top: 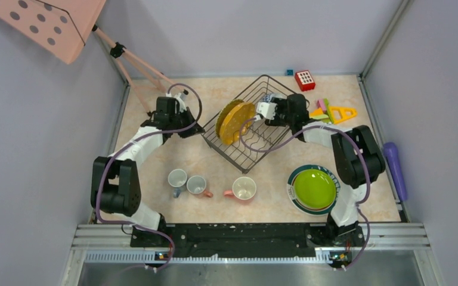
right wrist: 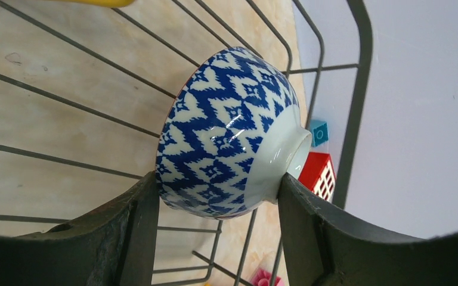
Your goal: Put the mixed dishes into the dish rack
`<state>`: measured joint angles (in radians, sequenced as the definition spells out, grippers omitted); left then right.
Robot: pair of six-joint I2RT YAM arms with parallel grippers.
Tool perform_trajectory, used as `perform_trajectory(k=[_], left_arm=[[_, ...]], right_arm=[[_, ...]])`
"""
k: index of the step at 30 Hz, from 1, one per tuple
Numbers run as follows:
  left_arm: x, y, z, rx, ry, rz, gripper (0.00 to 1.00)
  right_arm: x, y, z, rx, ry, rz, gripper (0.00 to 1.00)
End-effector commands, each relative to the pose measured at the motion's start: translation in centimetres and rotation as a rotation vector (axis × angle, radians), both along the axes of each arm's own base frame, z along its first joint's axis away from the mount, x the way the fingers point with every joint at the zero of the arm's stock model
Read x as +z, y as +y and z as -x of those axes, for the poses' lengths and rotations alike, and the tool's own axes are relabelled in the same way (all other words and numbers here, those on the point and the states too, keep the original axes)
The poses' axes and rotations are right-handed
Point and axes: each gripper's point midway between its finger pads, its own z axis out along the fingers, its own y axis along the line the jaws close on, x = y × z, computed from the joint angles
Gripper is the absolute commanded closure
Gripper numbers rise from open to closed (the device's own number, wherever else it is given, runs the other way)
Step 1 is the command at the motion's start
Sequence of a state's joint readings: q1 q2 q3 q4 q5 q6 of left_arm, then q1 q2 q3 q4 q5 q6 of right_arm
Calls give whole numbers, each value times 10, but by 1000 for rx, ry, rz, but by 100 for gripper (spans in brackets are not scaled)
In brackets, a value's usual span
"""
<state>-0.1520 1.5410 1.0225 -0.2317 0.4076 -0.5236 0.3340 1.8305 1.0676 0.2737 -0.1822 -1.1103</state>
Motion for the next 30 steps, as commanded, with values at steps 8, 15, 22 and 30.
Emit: perform_trajectory(k=[8,15,22,30], left_arm=[[36,-1,-22,-32,-106,23,100],[33,-3,-22,-50,-94,25,100],[28,-3,-21,-53,-81,22,100],[31,-3,-19,-56,-85,21,100]], right_arm=[[26,39,-41,118,-201,98,100],[8,40,-52,154,-203,259,100],[9,40,-55,139,-236,267,74],[13,42,-52,139,-266,231,5]])
